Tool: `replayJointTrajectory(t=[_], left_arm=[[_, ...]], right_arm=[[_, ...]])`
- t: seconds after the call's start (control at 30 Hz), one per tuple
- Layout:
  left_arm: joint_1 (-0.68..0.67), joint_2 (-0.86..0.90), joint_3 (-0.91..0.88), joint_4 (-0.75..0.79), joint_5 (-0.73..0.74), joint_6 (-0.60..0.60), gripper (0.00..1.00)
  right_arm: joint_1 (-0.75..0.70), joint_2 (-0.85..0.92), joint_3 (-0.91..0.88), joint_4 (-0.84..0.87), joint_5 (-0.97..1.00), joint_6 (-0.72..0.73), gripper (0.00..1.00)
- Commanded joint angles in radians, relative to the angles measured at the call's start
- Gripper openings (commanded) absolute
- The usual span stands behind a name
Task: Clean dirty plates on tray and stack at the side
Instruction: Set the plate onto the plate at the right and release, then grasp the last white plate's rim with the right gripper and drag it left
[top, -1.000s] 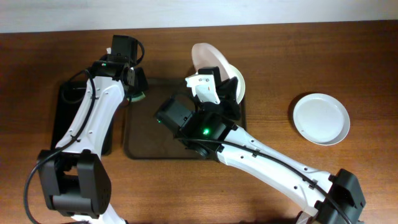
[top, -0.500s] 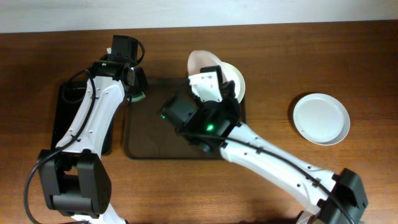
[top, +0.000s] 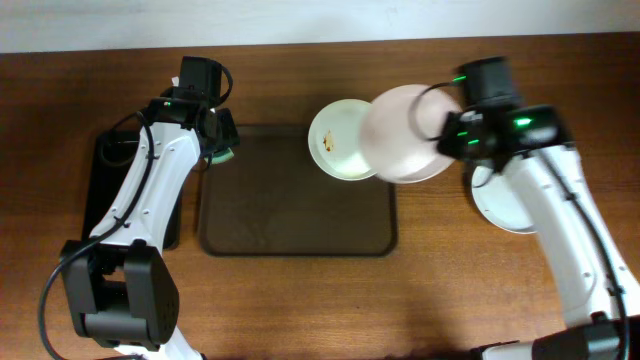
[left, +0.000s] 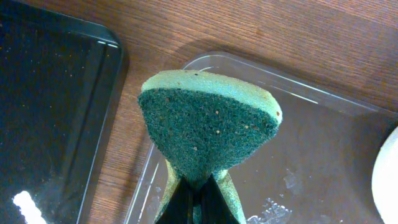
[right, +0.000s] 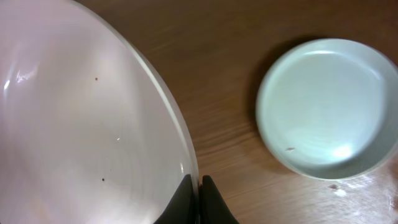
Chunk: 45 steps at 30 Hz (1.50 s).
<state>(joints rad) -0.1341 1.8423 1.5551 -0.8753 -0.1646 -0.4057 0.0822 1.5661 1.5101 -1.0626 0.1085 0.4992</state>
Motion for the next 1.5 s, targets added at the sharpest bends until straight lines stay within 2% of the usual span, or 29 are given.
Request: replayJointTrajectory(t=[0.0, 0.1, 0.33, 0.5, 0.83, 0.87, 0.9, 0.97, 1.0, 1.07, 1.23, 1.3, 1.47], left_arm=[[0.004, 0.011, -0.004, 0.003, 0.003, -0.005, 0.0], [0.004, 0.011, -0.004, 0.003, 0.004, -0.005, 0.0], [0.004, 0.011, -0.004, 0.003, 0.004, -0.005, 0.0], [0.003, 0.011, -0.004, 0.002, 0.004, -0.005, 0.01], [0.003, 0.011, -0.004, 0.002, 0.004, -0.005, 0.01], [0.003, 0.011, -0.004, 0.002, 0.004, -0.005, 0.0], [0.003, 0.011, -0.004, 0.002, 0.004, -0.005, 0.0], [0.003, 0.011, -0.004, 0.002, 0.004, -0.005, 0.01], [0.003, 0.011, -0.004, 0.002, 0.004, -0.005, 0.01], [0.003, 0.011, -0.004, 0.002, 0.005, -0.005, 0.01], [0.003, 0.011, -0.004, 0.002, 0.004, -0.005, 0.01], [0.003, 0.011, -0.004, 0.003, 0.004, -0.005, 0.0], [0.003, 0.011, -0.004, 0.003, 0.004, -0.005, 0.01]], right_arm=[[-0.184, -0.015, -0.046, 0.003, -0.075, 0.013, 0.04], [-0.342, -0.006, -0.106, 0.019, -0.075, 0.014, 0.04], [-0.553, -0.005, -0.301, 0.2, -0.067, 0.013, 0.04], [-0.581, -0.003, -0.422, 0.346, -0.035, 0.013, 0.04], [-0.581, 0.019, -0.456, 0.343, 0.091, 0.014, 0.04], [-0.581, 0.019, -0.456, 0.346, 0.091, 0.014, 0.08], [-0.581, 0.019, -0.456, 0.351, 0.09, 0.014, 0.19], [-0.58, 0.019, -0.455, 0.36, 0.075, 0.013, 0.65], [-0.58, 0.018, -0.453, 0.36, 0.051, 0.013, 0.7], [-0.58, 0.018, -0.431, 0.349, -0.03, -0.019, 0.74], [-0.526, 0.018, -0.289, 0.256, -0.233, -0.101, 0.75], [-0.375, 0.019, -0.206, 0.229, -0.278, -0.095, 0.73], [-0.14, 0.051, -0.204, 0.313, -0.281, 0.069, 0.61]])
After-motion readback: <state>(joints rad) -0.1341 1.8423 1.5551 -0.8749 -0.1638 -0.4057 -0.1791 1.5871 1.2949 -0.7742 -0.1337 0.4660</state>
